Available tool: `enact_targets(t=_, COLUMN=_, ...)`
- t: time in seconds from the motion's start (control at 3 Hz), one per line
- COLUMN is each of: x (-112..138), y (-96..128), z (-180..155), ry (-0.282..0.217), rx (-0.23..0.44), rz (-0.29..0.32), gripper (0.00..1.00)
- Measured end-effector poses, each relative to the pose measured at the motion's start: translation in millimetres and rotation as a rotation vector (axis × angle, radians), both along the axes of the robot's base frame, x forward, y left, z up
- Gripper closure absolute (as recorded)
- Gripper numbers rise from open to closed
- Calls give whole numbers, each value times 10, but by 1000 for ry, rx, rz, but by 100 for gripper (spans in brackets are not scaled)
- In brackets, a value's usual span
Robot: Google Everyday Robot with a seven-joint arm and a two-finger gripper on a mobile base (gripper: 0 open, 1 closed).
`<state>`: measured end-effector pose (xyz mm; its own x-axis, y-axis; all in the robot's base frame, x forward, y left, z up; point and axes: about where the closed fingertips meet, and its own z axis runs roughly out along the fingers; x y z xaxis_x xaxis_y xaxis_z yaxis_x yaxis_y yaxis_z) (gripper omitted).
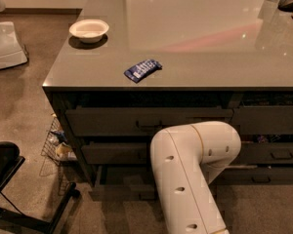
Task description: Open bottom drawer
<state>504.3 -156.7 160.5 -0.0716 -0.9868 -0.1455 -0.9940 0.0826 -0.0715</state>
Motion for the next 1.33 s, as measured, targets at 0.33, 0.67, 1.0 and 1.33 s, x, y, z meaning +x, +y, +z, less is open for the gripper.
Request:
enact_targets(t=0.33, x=0, y=0, z=0, ry=0, rx=0, rz=0, gripper=36)
enact_targets(t=0.67, x=0, y=0, z=2, ry=0, rx=0, rz=0, gripper=59)
enact_targets(t=1.0, x=0, y=0, z=2, ry=0, rx=0, rz=0, gripper=83)
enact_targets(t=1.33, x=248, y=-99, z=411, ry=-42, rx=-40, rz=7, gripper=100)
